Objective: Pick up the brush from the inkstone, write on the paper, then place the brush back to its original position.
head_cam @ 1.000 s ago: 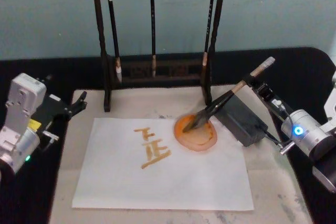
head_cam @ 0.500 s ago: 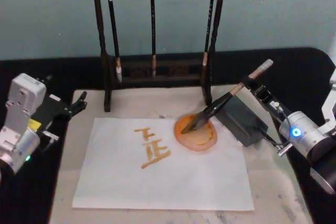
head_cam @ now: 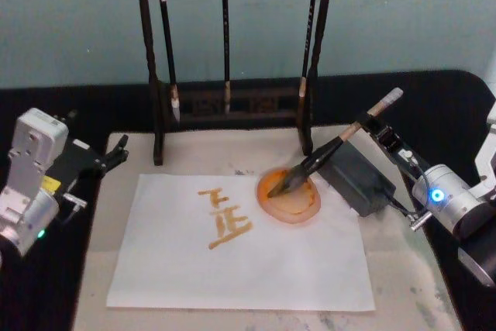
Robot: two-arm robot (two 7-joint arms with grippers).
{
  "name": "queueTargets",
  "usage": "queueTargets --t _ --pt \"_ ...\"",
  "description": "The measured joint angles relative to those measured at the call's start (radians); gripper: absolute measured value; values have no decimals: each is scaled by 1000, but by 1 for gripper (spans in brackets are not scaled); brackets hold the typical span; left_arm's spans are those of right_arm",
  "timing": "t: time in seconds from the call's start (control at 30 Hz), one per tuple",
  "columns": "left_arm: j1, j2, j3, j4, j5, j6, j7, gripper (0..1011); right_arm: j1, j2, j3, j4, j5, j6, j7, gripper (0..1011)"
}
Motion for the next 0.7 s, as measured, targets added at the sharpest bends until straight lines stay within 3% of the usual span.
queueTargets --t 0.7 --pt "0 0 0 0 0 0 0 1010 0 -1 2 0 -1 3 2 859"
